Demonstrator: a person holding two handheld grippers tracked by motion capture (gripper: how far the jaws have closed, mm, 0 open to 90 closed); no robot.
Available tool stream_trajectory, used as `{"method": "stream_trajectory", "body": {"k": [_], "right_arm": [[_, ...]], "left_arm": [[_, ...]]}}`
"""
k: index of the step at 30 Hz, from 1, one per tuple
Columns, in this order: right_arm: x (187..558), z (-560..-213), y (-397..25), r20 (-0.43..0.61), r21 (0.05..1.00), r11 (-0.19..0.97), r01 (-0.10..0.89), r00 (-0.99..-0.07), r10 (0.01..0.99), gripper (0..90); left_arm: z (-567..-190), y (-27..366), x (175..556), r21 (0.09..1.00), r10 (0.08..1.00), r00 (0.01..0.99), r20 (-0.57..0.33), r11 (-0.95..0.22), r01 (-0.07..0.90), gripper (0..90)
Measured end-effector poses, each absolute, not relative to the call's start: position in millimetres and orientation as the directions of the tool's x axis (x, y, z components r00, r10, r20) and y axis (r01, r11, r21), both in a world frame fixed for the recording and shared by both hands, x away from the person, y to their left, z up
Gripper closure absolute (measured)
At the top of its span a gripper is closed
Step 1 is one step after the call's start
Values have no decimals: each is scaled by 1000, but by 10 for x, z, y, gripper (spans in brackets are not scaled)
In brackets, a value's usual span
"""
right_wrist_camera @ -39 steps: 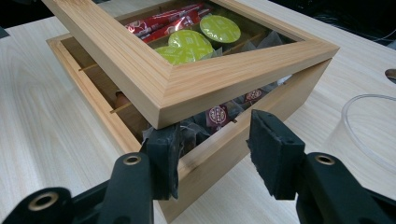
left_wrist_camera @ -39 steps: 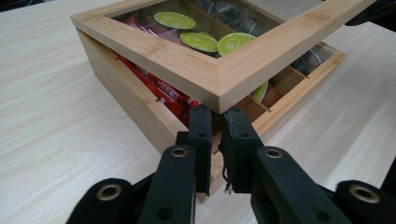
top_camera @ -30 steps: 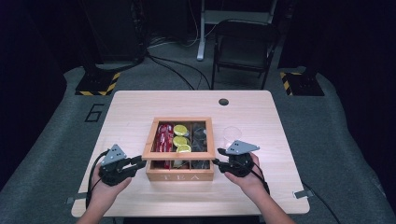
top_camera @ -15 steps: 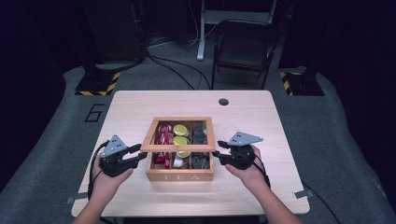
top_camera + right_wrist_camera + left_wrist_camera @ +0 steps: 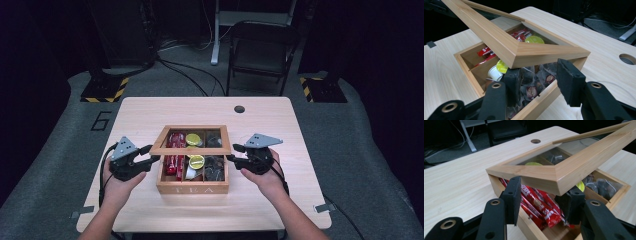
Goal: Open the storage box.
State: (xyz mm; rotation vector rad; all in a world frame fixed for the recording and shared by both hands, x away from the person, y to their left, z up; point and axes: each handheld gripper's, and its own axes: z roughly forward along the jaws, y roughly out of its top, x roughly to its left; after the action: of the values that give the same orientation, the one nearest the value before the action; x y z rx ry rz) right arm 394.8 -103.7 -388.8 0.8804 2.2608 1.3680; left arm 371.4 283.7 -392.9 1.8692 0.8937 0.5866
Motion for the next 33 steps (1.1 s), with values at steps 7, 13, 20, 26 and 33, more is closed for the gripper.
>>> {"method": "stream_trajectory", "body": {"k": [7,13,20,26,33], "right_arm": [[4008,-3782,-1029,26,885,325,333,-733,679,553],[4057,-3709,-1019,30,893,309,326,-731,682,550],[4099,-3648,-995,26,900,303,313,-733,680,544],[4161,-3587,-940,34,901,294,318,-730,683,544],[4191,-3571,-927,26,904,295,309,-728,685,543]], "left_arm": [[-3836,2848,3792,908,781,624,18,-275,318,555],[-3753,2851,3860,909,783,622,13,-269,318,563],[-3695,2844,3931,914,791,612,5,-252,318,570],[-3668,2843,3970,915,789,614,6,-252,316,568],[-3647,2838,4011,917,788,615,21,-260,302,565]]}}
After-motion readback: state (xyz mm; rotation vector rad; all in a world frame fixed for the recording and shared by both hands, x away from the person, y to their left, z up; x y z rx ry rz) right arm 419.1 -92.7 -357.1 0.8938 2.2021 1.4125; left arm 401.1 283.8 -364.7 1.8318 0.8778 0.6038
